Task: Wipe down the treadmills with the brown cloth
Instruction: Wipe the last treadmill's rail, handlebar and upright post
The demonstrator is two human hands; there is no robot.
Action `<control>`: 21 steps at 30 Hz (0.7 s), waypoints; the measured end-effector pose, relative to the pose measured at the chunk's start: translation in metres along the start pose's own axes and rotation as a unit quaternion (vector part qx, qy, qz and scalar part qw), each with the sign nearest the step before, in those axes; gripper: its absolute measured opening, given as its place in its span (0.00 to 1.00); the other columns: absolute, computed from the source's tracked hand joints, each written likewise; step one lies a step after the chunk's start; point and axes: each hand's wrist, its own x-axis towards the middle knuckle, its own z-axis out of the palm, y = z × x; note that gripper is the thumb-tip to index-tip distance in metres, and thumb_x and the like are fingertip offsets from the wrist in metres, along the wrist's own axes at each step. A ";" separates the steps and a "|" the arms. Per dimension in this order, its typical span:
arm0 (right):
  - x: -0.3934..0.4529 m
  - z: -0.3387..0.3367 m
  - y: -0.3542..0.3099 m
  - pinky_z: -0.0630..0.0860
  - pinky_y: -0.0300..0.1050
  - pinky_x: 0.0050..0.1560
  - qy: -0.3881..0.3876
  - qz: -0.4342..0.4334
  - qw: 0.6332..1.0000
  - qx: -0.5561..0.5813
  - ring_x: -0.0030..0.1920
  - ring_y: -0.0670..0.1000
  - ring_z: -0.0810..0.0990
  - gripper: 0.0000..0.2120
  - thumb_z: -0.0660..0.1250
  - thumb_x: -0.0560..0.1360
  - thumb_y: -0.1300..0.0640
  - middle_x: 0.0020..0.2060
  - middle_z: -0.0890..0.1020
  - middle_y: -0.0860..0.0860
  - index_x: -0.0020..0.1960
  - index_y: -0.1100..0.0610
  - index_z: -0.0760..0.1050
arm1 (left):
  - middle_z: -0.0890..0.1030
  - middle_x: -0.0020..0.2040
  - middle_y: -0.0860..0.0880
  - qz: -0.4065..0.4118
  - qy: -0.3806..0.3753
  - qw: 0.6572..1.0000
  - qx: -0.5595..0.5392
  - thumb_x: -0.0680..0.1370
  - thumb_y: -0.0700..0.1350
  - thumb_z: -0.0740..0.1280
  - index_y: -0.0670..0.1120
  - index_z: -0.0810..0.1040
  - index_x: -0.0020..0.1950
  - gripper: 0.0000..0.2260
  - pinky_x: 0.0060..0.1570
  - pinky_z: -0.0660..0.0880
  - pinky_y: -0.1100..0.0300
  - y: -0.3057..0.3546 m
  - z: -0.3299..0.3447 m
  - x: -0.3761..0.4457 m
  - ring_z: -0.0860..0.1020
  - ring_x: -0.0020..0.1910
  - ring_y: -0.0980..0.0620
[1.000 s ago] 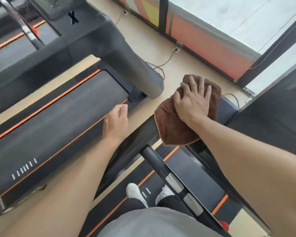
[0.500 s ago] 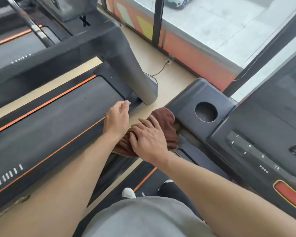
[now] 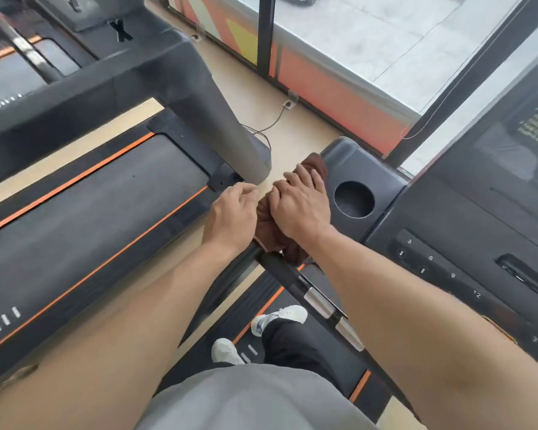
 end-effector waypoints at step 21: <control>0.016 -0.049 0.136 0.41 0.57 0.81 -0.168 0.062 0.983 -0.049 0.82 0.56 0.44 0.32 0.52 0.82 0.54 0.83 0.46 0.53 0.84 0.51 0.45 | 0.76 0.70 0.52 0.007 -0.075 0.997 0.014 0.83 0.47 0.61 0.53 0.74 0.71 0.16 0.67 0.68 0.55 0.000 0.020 0.025 0.72 0.70 0.51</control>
